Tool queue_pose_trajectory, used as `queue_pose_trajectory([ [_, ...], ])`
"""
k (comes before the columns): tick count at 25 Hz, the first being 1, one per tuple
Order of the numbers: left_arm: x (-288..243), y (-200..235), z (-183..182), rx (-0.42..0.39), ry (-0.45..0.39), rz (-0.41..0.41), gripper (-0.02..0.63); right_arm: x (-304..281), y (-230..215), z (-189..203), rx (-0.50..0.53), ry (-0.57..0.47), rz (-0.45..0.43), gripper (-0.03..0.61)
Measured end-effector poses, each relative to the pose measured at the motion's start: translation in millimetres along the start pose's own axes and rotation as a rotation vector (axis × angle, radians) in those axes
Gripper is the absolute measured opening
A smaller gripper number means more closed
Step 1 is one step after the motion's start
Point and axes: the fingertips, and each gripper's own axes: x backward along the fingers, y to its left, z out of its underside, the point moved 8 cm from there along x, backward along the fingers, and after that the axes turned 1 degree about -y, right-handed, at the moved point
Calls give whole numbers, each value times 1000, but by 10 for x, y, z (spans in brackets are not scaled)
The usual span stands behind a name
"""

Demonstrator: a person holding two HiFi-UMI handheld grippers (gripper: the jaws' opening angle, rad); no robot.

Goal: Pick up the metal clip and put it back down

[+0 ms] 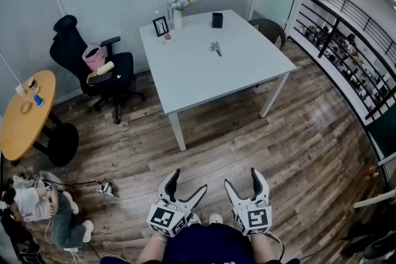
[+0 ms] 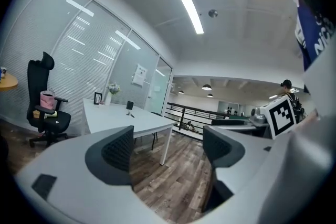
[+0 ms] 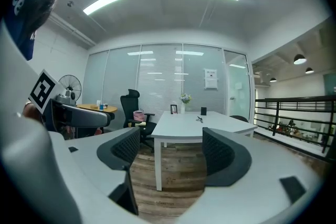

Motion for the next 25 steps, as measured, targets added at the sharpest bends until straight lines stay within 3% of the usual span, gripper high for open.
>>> queue_pose_trajectory([
  [12,-115,196,61,2,94,97,388,-189,141,65,3,44,13,345],
  [25,-1194,412,-99,-8,32,-14,380,-1065,-815,-21,27,24,-47,327],
])
